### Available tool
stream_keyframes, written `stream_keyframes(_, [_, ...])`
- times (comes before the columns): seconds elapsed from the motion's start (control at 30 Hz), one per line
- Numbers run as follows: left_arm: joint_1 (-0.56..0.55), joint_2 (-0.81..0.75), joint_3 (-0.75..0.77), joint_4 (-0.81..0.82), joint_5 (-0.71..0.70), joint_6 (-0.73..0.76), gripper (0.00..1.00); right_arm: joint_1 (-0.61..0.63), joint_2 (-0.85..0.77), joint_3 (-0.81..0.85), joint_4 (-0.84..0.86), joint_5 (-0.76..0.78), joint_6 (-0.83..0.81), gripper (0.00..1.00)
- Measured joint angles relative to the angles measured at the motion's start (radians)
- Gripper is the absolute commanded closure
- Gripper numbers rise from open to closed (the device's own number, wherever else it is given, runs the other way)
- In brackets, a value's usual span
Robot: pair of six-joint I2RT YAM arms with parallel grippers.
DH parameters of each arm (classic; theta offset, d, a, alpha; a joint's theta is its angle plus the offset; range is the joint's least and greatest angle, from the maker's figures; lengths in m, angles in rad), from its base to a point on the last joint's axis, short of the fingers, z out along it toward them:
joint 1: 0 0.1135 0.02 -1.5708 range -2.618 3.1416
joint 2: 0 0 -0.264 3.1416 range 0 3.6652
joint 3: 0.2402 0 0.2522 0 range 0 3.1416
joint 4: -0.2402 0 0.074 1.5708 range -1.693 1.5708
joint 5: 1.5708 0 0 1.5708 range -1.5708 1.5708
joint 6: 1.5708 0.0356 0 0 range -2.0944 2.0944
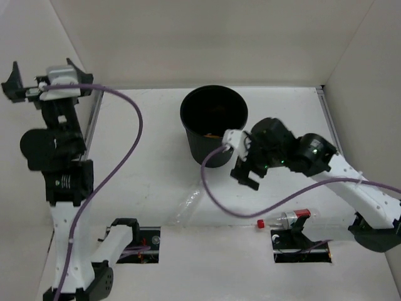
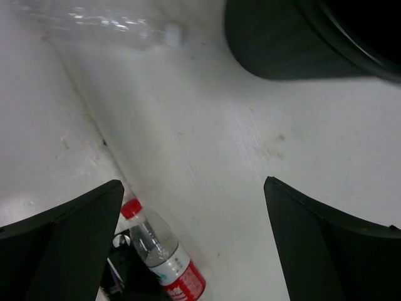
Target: Put the plastic bottles in the bin
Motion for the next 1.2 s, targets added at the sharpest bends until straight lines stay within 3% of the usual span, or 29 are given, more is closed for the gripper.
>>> stream_keyframes(0.1, [0.039, -0.11, -0.051, -0.017, 0.005, -0.003, 0.0, 0.23, 0.057, -0.019, 0.06, -0.013, -0.061, 0.0])
stream_keyframes(0.23, [0.126, -0.18, -0.068, -0.058, 0.029, -0.027, 0.0, 0.39, 0.149, -0.035, 0.135, -0.055, -0.154, 0.0])
stream_keyframes(0.47, [0.223, -0.229, -0.144, -0.143, 0.138, -0.057, 0.0, 0.433, 0.244, -0.173, 0.322, -0.093, -0.415, 0.0])
stream_keyframes(0.7, [0.246, -0.28, -0.187, -0.209, 0.23, -0.086, 0.0, 0.491, 0.315, -0.258, 0.467, -0.124, -0.672, 0.0])
stream_keyframes(0.93, [0.257, -0.33, -0.192, -0.233, 0.335, -0.105, 0.0, 0.496, 0.492, -0.243, 0.608, -0.127, -0.76, 0.0])
stream_keyframes(1.2, [0.256, -0.33, -0.193, -0.253, 0.397, -0.116, 0.0, 0.489, 0.64, -0.224, 0.649, -0.132, -0.799, 0.0])
